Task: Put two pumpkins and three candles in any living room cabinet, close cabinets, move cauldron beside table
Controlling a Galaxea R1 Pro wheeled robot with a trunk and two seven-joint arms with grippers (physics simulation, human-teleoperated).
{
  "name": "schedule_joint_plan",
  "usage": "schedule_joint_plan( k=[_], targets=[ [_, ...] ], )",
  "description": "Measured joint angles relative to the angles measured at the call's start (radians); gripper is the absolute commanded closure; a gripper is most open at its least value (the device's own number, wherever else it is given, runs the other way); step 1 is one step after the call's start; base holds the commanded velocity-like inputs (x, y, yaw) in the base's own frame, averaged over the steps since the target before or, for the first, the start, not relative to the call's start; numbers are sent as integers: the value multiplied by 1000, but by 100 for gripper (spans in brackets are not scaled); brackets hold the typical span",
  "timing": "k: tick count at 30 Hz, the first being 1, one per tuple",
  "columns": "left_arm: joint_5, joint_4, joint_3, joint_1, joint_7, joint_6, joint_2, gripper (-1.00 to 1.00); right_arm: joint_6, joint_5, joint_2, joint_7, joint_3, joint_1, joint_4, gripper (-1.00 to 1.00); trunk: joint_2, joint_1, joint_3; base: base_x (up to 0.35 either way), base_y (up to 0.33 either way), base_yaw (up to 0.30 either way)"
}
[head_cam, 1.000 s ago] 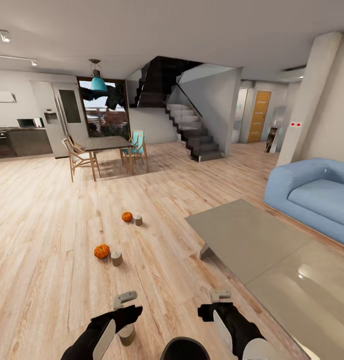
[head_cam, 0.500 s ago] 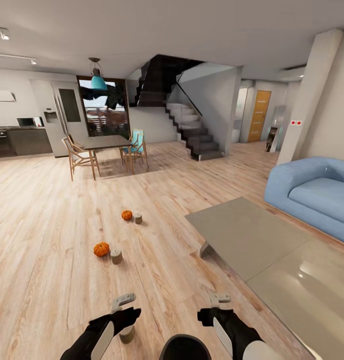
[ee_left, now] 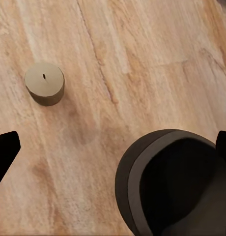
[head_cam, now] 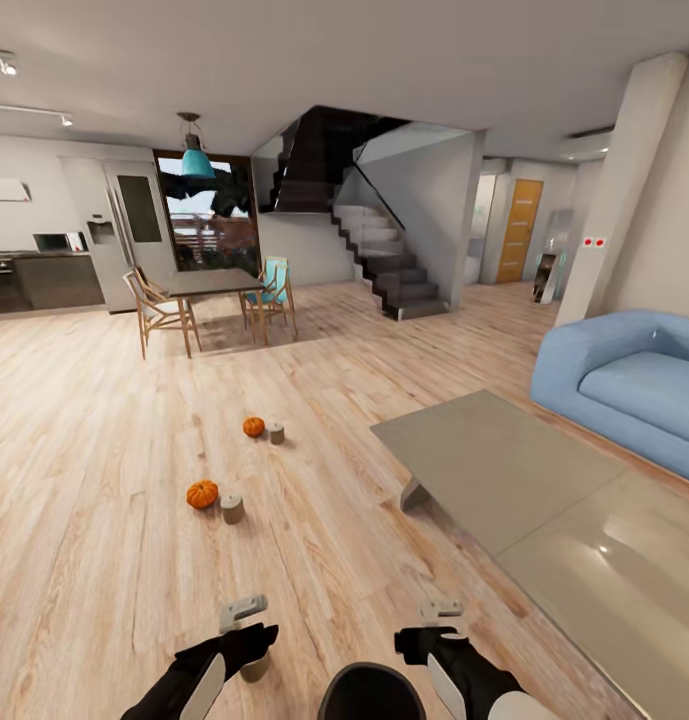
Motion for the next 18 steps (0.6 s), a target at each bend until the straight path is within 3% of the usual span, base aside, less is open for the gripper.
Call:
schedule_joint_plan(
  k=[6, 18],
  targets=[
    [2, 9, 5, 0, 0, 0, 13, -100, 3, 3, 0, -4, 2, 0, 1, -100, -42, 23, -19, 0, 0, 0],
    [-4, 13, -2, 0, 0, -2, 11, -100, 1, 4, 0, 0, 2, 0, 1, -100, -126, 69, -56, 0, 0, 0]
  ],
)
